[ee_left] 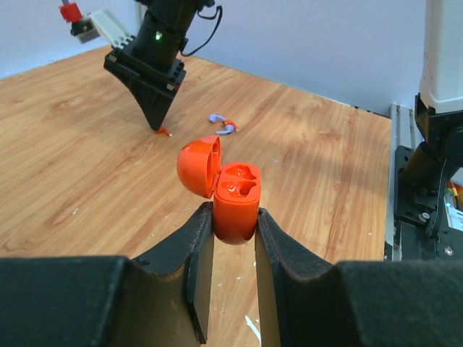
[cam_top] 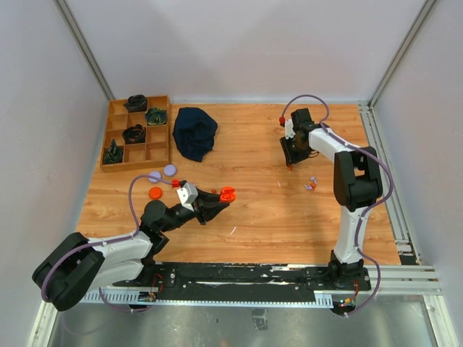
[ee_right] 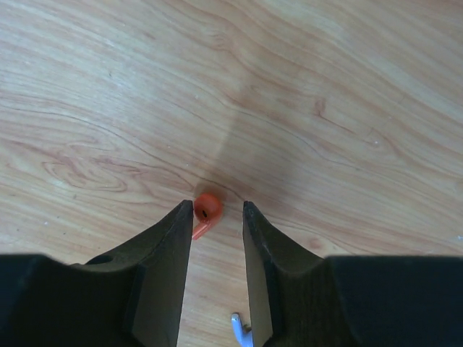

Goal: Insert the wireless bluetooth earbuds into the charging case
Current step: Pick up the earbud from the center of the board.

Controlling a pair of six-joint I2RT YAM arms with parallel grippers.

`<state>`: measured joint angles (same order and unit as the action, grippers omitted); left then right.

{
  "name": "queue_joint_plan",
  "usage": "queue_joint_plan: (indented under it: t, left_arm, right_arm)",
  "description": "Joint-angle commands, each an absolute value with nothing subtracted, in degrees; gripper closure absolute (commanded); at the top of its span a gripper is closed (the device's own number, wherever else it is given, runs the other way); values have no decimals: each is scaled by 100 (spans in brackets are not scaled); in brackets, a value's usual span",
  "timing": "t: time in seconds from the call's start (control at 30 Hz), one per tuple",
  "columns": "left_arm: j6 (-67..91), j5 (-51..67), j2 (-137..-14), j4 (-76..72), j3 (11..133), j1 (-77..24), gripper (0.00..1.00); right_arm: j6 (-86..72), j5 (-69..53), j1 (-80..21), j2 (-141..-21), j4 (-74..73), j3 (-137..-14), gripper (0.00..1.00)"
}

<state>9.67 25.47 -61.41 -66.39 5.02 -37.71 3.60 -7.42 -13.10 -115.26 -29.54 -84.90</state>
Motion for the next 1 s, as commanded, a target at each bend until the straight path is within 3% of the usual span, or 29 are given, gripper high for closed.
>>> queue_joint_plan:
  t: [0.0,0.6,0.97]
  left_arm:
    - [971,2680,-6236,-7046,457,-3727,99]
    - [1028,2707,-6454,-7390,400,-3727,100]
    - [1232,2700,-6589,-7809,344,-3727,100]
  right_arm:
    - [468,-783,-1239,-11760,-3050,-8658,65]
    - [428,-894,-1261,-11691,-3419,-8445,81]
    - [240,-1006,-1608,-10354,-3172,-7651,85]
